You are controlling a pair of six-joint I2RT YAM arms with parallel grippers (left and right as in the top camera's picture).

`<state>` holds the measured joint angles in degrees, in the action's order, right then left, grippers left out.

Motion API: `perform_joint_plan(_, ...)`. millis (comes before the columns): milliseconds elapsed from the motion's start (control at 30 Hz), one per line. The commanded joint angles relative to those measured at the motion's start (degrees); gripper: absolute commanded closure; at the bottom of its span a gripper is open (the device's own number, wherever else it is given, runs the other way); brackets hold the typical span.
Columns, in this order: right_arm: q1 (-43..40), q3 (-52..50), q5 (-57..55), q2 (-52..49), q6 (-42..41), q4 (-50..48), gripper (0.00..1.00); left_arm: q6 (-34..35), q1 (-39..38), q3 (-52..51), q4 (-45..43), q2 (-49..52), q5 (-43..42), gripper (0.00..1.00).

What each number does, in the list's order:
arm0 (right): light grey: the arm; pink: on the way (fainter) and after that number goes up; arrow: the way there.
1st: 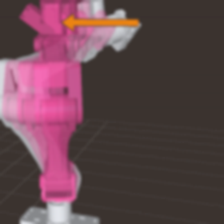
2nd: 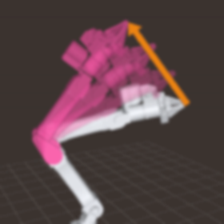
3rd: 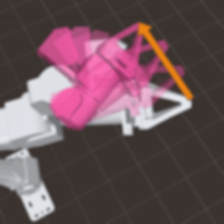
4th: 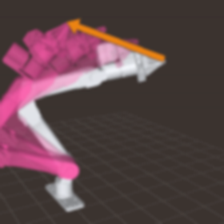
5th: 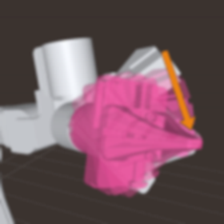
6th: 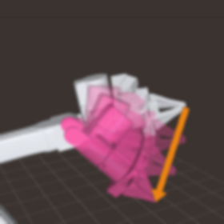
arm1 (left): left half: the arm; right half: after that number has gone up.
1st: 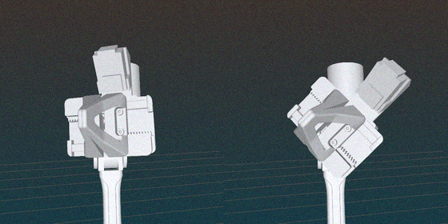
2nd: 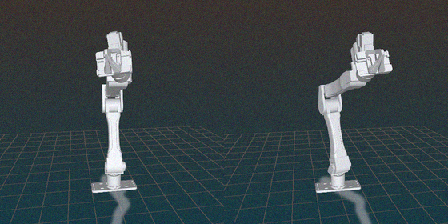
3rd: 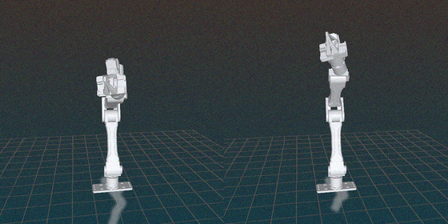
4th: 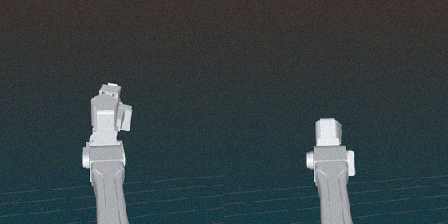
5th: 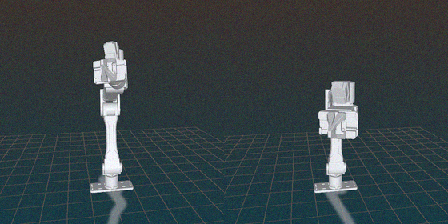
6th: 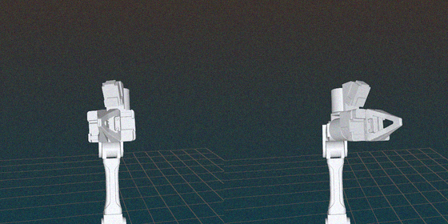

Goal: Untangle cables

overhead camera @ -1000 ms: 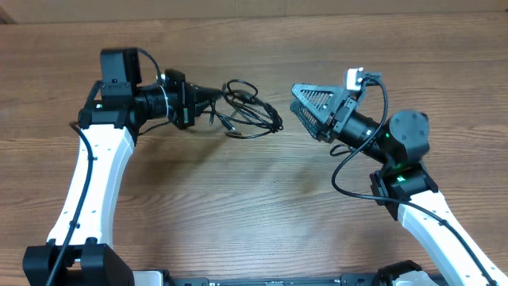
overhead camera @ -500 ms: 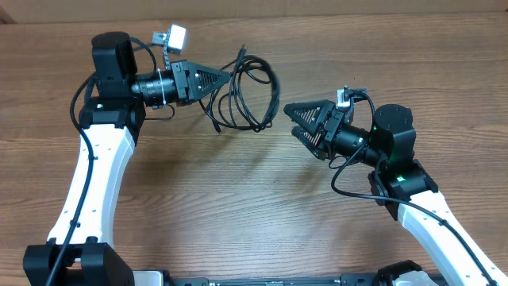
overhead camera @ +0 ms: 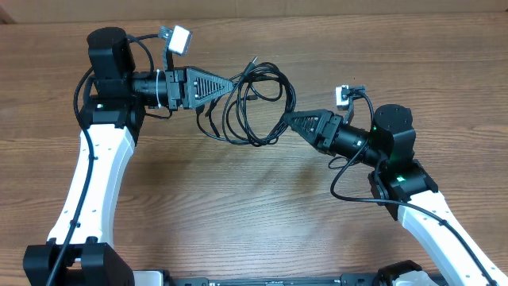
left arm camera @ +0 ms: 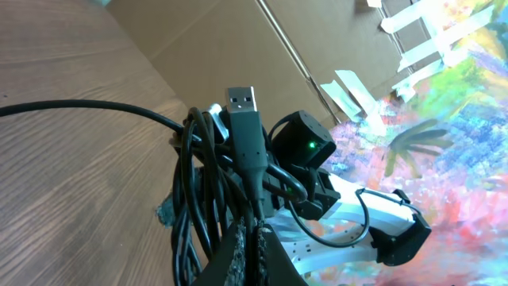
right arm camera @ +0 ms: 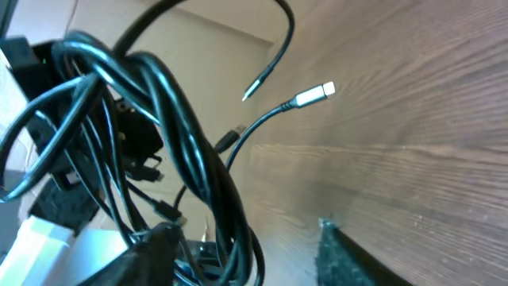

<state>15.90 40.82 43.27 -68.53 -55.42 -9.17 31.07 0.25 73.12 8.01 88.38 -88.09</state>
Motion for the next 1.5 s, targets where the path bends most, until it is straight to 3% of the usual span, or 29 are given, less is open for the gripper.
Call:
perform_joint_plan(0, 0.24, 0.50, 0.33, 0.35, 1.92, -1.51, 0.46, -1.73, -0.33, 0.59, -0.13, 0.11, 0.24, 0.96)
perform_joint_plan(233, 0.24, 0.50, 0.28, 0.35, 1.95, -1.77, 0.46, -1.77, -5.09, 0.59, -0.11, 0.11, 5.97, 0.96)
perform_joint_plan(367, 0.24, 0.50, 0.31, 0.35, 1.95, -1.62, 0.65, -1.95, -6.69, 0.59, -0.44, 0.11, 8.09, 0.96)
perform_joint_plan(467, 0.22, 0.50, 0.26, 0.35, 1.97, -1.14, 0.71, -1.95, -6.03, 0.59, -0.59, 0.11, 8.20, 0.96)
perform_joint_plan(633, 0.22, 0.50, 0.20, 0.35, 3.41, -0.96, 0.67, -1.88, -4.04, 0.59, -0.57, 0.11, 8.15, 0.96)
perform_joint_plan(800, 0.22, 0.50, -0.83, 0.35, 3.41, -0.94, 0.43, -1.68, -2.56, 0.59, -0.55, 0.11, 7.32, 0.96)
perform_joint_plan(933, 0.22, 0.50, -1.22, 0.35, 3.41, -0.94, 0.50, -1.03, -2.54, 0.59, -0.57, 0.11, 7.06, 0.96)
perform_joint_plan(1167, 0.22, 0.50, -2.32, -0.07, 3.52, -0.72, 0.46, 2.47, -2.54, 0.59, -0.57, 0.11, 7.06, 0.96)
perform_joint_plan(1333, 0.24, 0.50, -2.49, -2.29, 3.45, -0.74, 0.47, 4.04, -2.54, 0.59, -0.57, 0.11, 7.30, 0.96)
perform_joint_plan(1467, 0.24, 0.50, -2.03, -3.63, 3.39, -1.03, 0.55, 5.18, -2.54, 0.59, -0.55, 0.11, 7.28, 0.96)
